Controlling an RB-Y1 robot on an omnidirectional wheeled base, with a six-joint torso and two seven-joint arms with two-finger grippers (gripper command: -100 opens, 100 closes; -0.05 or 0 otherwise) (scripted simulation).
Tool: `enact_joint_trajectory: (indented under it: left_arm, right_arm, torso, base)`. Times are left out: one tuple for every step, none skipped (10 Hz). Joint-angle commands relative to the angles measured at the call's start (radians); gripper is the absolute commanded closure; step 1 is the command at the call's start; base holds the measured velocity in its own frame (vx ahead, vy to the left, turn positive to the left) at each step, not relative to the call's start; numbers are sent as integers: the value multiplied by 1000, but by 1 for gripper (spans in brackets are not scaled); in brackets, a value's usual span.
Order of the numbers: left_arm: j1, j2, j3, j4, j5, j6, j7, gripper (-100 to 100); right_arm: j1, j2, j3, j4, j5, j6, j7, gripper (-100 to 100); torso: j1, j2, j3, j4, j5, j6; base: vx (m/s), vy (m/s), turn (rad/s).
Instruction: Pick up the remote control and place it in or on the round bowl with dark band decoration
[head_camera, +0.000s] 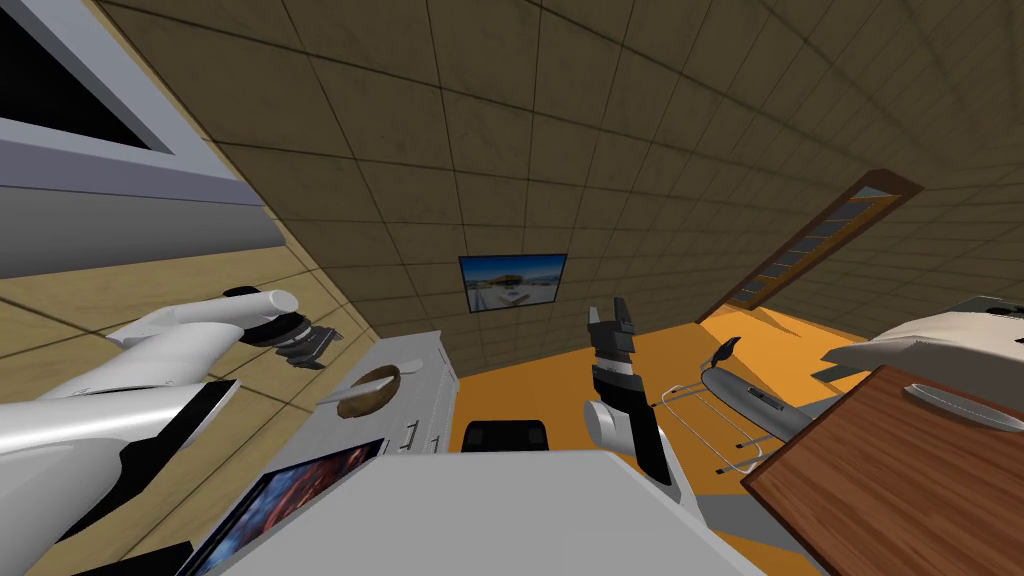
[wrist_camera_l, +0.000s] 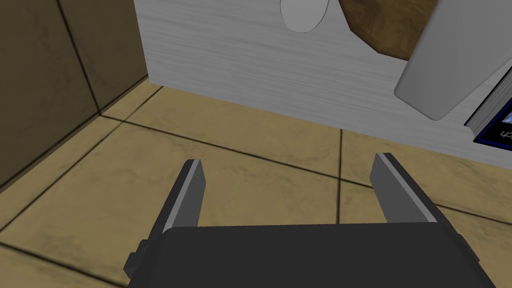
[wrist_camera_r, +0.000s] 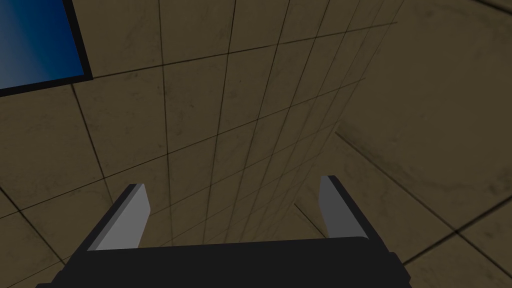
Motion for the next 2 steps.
enact_joint_trajectory:
  left_arm:
    - [0,0,0,0,0,0,0,0]
    - [0,0,0,0,0,0,0,0]
  right_arm:
    - [0,0,0,0,0,0,0,0]
    - [0,0,0,0,0,0,0,0]
  torso:
    - [0,0,0,0,0,0]
    - [0,0,0,0,0,0]
  base:
    - [0,0,0]
    - [0,0,0]
